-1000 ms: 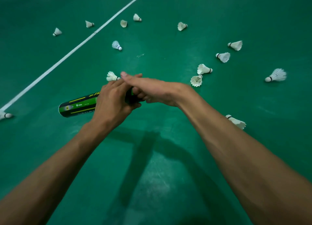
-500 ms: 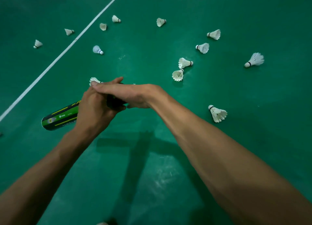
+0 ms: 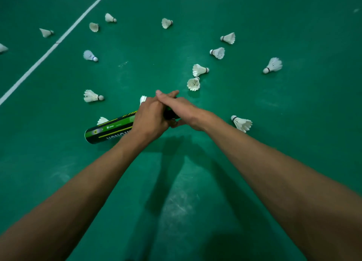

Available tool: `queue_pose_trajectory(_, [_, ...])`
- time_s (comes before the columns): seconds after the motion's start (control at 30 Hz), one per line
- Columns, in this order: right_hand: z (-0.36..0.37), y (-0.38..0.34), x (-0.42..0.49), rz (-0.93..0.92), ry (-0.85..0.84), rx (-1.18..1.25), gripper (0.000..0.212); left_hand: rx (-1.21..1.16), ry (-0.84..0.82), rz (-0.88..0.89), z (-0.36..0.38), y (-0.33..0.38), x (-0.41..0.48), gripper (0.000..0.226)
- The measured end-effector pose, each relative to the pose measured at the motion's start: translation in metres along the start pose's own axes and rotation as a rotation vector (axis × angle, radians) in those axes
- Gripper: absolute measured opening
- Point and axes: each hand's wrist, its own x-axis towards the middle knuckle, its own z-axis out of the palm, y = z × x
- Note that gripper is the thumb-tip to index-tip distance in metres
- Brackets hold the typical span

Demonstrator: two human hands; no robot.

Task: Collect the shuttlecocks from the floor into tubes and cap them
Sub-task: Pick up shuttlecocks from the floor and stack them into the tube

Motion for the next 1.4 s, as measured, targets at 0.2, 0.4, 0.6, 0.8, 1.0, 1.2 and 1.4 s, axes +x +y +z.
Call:
queue_pose_trajectory(0.2, [-0.089, 0.058, -0.017, 0.050, 0.793, -0.081, 0.034, 0.014, -0.074, 0.023, 0.047, 0.041, 0.042, 0.092])
queue_pose_trajectory(0.4, [-0.144, 0.129, -0.041, 0.457, 0.754, -0.588, 0.064, -0.032, -0.095, 0.062, 0.063, 0.055, 0.051, 0.100])
queue_pose_trajectory(0.6, [-0.154, 0.169, -0.013, 0.474, 0.625, -0.476, 0.095, -0.123, -0.070, 0.050, 0.059, 0.045, 0.055, 0.075])
queue_pose_trajectory(0.8, [-0.127, 0.184, 0.014, 0.467, 0.671, -0.522, 0.062, -0.176, 0.033, 0.000, 0.060, 0.044, 0.045, 0.077])
queue_pose_trajectory(1.0, [-0.117, 0.169, 0.023, 0.290, 0.672, -0.556, 0.039, -0.107, 0.079, -0.052, 0.055, 0.034, 0.035, 0.077])
queue_pose_trajectory(1.2, [-0.117, 0.138, 0.018, 0.170, 0.658, -0.484, 0.016, -0.058, 0.135, -0.099, 0.037, 0.027, 0.019, 0.075])
queue_pose_trajectory(1.4, [-0.098, 0.048, 0.012, 0.087, 0.553, 0.516, 0.007, -0.015, 0.185, -0.181, 0.008, 0.007, -0.004, 0.077])
